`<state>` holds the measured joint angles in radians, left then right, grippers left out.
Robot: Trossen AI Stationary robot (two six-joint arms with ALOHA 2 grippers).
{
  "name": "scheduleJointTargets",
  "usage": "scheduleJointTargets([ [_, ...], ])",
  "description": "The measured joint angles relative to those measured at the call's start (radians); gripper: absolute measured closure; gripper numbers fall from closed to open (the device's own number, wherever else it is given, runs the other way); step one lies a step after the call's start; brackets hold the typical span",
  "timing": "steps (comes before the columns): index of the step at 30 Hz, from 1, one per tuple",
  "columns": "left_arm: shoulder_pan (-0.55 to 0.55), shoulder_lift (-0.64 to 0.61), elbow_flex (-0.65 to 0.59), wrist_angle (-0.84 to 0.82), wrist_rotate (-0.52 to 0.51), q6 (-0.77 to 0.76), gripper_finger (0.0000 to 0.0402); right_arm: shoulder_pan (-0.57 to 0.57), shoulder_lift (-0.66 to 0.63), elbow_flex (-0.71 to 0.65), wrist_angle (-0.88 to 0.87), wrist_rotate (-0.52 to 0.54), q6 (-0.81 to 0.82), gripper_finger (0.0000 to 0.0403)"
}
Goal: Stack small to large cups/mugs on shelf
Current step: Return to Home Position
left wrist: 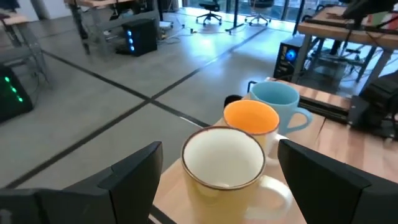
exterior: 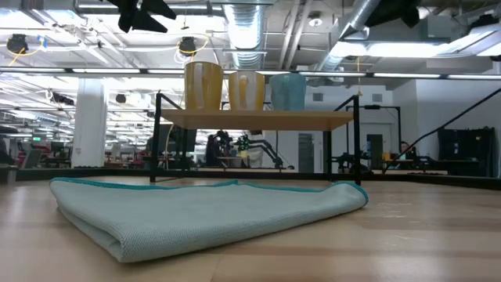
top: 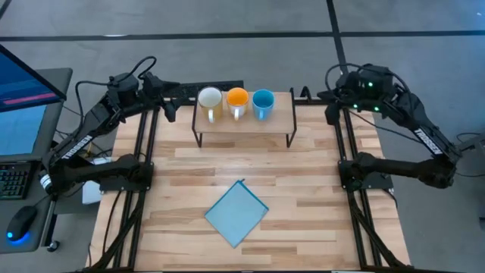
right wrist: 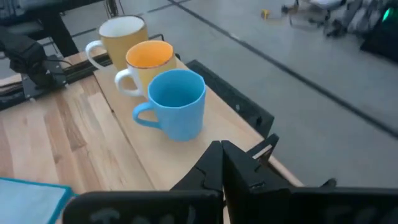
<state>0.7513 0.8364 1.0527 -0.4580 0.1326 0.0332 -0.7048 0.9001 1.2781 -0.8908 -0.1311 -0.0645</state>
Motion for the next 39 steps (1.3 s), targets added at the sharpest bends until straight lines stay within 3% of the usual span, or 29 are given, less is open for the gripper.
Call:
scheduleJointTargets([
  [7, 0.000, 0.001, 0.000, 0.000, 0.077, 0.016, 0.0093, 0.004, -0.018, 0.000, 0.003, 0.000, -0.019, 0.0381],
  [12, 0.000, 0.001, 0.000, -0.030, 0.054, 0.055, 0.0093, -0.007, -0.019, 0.000, 0.002, -0.003, -0.065, 0.0381],
  [21, 0.067, -0.006, 0.002, -0.347, -0.012, 0.146, 0.0093, -0.101, -0.113, -0.026, -0.048, -0.118, -0.093, 0.0381],
  [31, 0.186, -0.006, -0.015, -0.401, 0.120, 0.207, 0.0093, -0.128, -0.285, -0.330, 0.095, -0.247, 0.013, 0.0381],
  [39, 0.279, -0.052, -0.199, -0.268, 0.278, 0.167, 0.0093, -0.129, -0.513, -0.627, 0.348, -0.265, 0.186, 0.0381],
])
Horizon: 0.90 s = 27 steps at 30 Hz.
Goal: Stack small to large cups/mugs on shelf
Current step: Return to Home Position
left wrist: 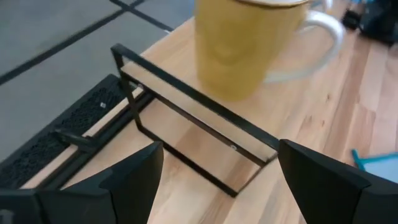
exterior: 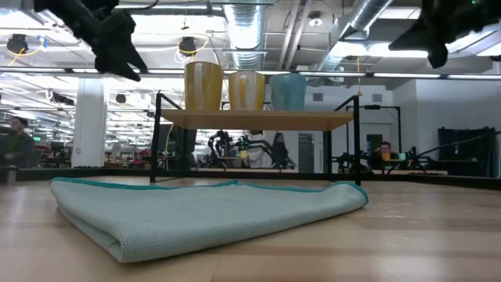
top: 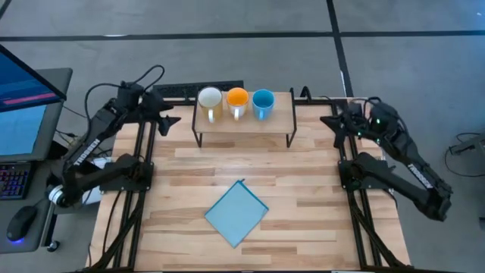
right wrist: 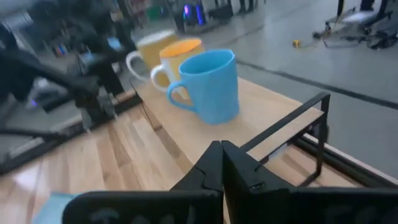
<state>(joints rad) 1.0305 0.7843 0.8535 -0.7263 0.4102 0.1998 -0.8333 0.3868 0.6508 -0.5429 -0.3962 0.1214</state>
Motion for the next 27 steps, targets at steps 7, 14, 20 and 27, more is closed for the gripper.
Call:
scheduleJointTargets([
  [7, 0.092, -0.113, -0.143, 0.178, 0.073, -0.089, 0.0093, 0.000, -0.213, -0.176, 0.169, 0.000, 0.116, 0.0381],
  [14, 0.156, -0.275, -0.310, 0.431, 0.098, -0.255, 0.0093, 0.000, -0.381, -0.306, 0.327, 0.004, 0.156, 0.0381],
  [20, 0.165, -0.394, -0.433, 0.571, 0.088, -0.356, 0.0093, 0.000, -0.376, -0.383, 0.419, 0.003, 0.172, 0.0381],
  [27, 0.165, -0.476, -0.516, 0.615, 0.025, -0.396, 0.0093, 0.000, -0.385, -0.494, 0.612, 0.004, 0.183, 0.0381],
])
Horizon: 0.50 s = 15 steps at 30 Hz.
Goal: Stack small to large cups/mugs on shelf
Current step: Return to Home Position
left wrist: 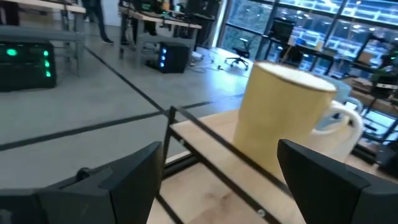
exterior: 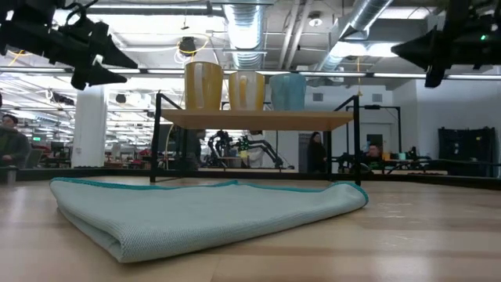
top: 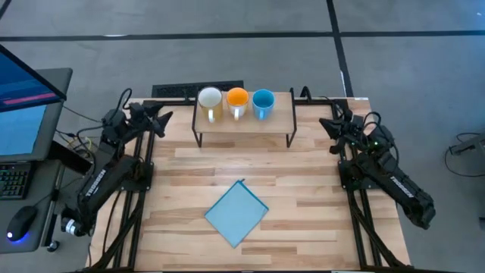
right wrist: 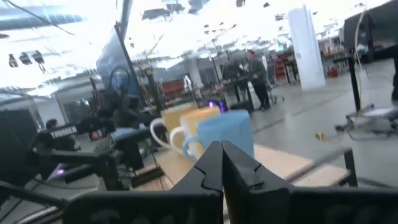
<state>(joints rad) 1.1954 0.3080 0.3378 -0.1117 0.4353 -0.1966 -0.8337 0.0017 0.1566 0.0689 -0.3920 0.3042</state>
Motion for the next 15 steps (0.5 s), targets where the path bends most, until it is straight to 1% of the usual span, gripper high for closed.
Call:
scheduleJointTargets([
  [4, 0.000, -0.034, -0.042, 0.012, -0.036, 0.017, 0.0093, 0.000, 0.000, -0.037, 0.037, -0.001, -0.016, 0.0381],
  [7, 0.000, -0.059, -0.075, 0.029, -0.070, 0.001, 0.0093, 0.000, 0.001, -0.074, 0.056, 0.000, -0.015, 0.0381],
  [11, 0.000, -0.091, -0.135, 0.124, -0.083, -0.056, 0.0093, 0.000, 0.000, -0.108, 0.106, 0.000, -0.001, 0.0381],
  [15, 0.000, -0.122, -0.195, 0.192, -0.109, -0.081, 0.0093, 0.000, 0.000, -0.145, 0.156, 0.000, 0.002, 0.0381],
])
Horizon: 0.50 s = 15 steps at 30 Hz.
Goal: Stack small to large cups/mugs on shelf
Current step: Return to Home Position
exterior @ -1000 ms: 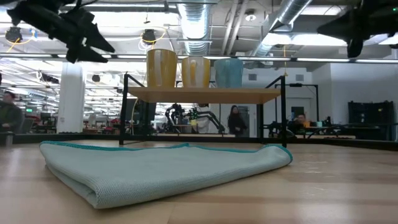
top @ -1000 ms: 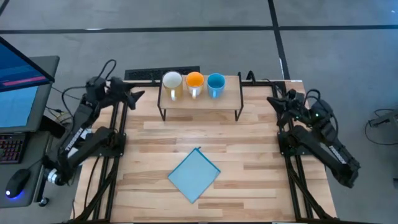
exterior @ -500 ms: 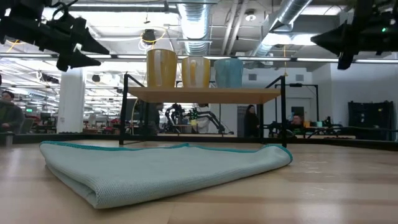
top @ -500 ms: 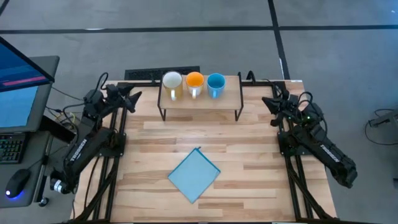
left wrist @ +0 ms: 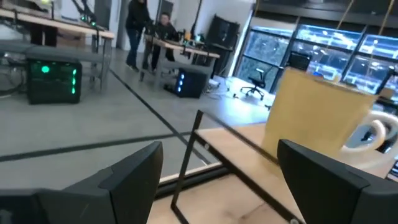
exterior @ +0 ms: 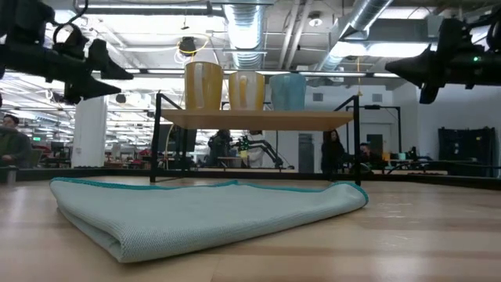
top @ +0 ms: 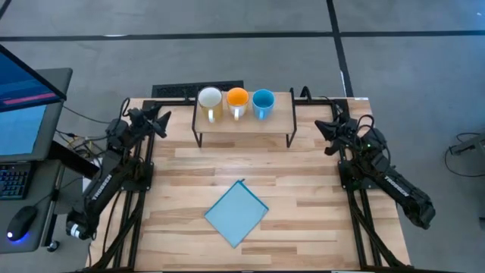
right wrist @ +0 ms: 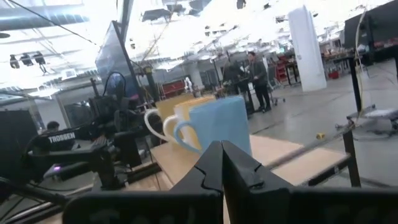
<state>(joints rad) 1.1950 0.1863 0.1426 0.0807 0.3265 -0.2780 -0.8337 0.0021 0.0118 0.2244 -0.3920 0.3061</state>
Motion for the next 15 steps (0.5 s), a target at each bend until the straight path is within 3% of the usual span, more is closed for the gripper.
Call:
scheduleJointTargets([
  [10, 0.000, -0.066, -0.120, 0.063, -0.063, -0.015, 0.0093, 0.000, 0.000, -0.004, -0.013, 0.005, -0.026, 0.0381],
  [15, 0.000, -0.076, -0.131, -0.010, -0.098, -0.024, 0.0093, 0.000, 0.000, -0.004, -0.014, 0.010, -0.026, 0.0381],
])
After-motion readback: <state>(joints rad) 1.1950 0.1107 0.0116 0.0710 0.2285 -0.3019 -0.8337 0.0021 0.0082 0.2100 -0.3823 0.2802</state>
